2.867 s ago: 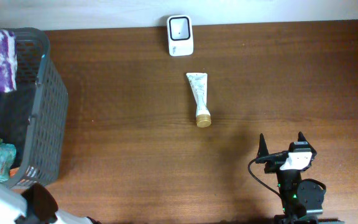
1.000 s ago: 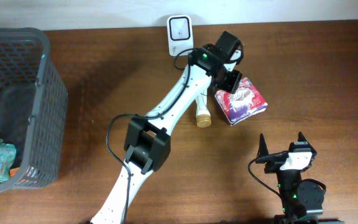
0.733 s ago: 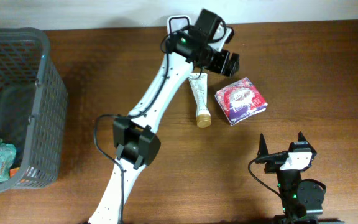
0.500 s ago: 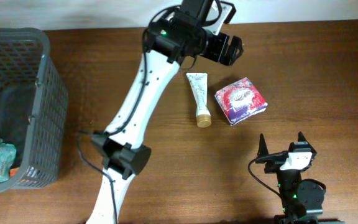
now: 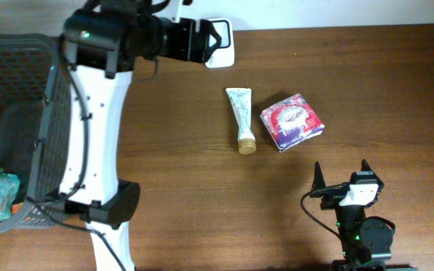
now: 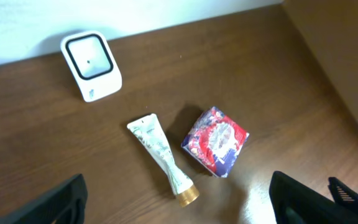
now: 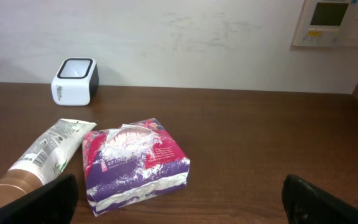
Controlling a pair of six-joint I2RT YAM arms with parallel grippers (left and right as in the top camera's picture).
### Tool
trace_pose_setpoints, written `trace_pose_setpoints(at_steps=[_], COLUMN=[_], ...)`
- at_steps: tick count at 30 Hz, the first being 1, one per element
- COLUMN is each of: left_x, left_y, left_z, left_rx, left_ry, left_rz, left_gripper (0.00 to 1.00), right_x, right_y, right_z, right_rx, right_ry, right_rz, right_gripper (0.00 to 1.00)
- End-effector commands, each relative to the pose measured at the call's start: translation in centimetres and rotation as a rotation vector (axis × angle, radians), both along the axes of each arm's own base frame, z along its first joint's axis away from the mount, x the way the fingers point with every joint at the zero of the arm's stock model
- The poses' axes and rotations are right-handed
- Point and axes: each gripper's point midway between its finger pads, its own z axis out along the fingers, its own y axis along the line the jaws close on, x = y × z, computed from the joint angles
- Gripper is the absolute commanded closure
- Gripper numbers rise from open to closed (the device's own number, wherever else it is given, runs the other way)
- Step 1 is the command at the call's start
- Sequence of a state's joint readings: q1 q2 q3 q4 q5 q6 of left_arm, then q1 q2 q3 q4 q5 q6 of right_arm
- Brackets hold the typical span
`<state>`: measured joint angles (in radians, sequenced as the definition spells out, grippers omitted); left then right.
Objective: Scan the item barcode
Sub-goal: 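Carry the pink-purple box and set it right of the tube, then reach the left gripper into the basket and grasp the green packet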
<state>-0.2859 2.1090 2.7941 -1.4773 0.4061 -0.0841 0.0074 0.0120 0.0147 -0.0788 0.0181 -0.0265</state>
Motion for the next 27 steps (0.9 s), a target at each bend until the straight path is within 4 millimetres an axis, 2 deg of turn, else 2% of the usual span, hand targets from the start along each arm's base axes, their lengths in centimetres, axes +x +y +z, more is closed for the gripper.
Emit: trace_pose_setpoints(at_steps=[1, 4, 6, 11, 14, 16, 17, 18, 22, 27], left_x=[-3.3, -4.2, -4.7, -5.9, -6.5, -7.1, -7.7, -8.1, -10.9, -12.6], left_y=[3.4, 7.2, 10.6, 20.6, 26.1, 29.0, 31.2, 32.2, 38.7, 41.7], left_z=[5.0, 7.3, 8.0, 6.0, 6.1, 6.0, 6.0, 6.0, 5.6, 4.9], left_rx=[-0.017, -0.017, -0.010, 0.065, 0.070, 0.072, 0.074, 0.075, 0.106, 0.141], left_ry=[-0.113, -0.167, -0.173, -0.063, -0.058, -0.055, -0.053, -0.052, -0.018, 0.014], left_rz=[0.002, 0.087, 0.172, 0.462, 0.609, 0.688, 0.751, 0.779, 1.017, 1.122], left_gripper=[0.03, 0.01, 0.01, 0.01, 0.01, 0.01, 0.01, 0.01, 0.01, 0.01], right_x=[0.0, 0.0, 0.0, 0.0, 0.0, 0.0, 0.0, 0.0, 0.0, 0.0], right_y=[0.1, 0.1, 0.1, 0.1, 0.1, 0.1, 0.1, 0.1, 0.1, 0.1], right_z=[-0.4, -0.4, -0.4, -0.4, -0.4, -0.4, -0.4, -0.4, -0.4, -0.4], right_rx=[0.004, 0.004, 0.004, 0.004, 0.004, 0.004, 0.004, 0.004, 0.004, 0.004], right_ry=[0.005, 0.005, 0.005, 0.005, 0.005, 0.005, 0.005, 0.005, 0.005, 0.005], right_rz=[0.003, 0.003, 0.002, 0.003, 0.002, 0.003, 0.003, 0.003, 0.003, 0.003], right_gripper=[0.01, 0.01, 0.01, 0.01, 0.01, 0.01, 0.01, 0.01, 0.01, 0.01])
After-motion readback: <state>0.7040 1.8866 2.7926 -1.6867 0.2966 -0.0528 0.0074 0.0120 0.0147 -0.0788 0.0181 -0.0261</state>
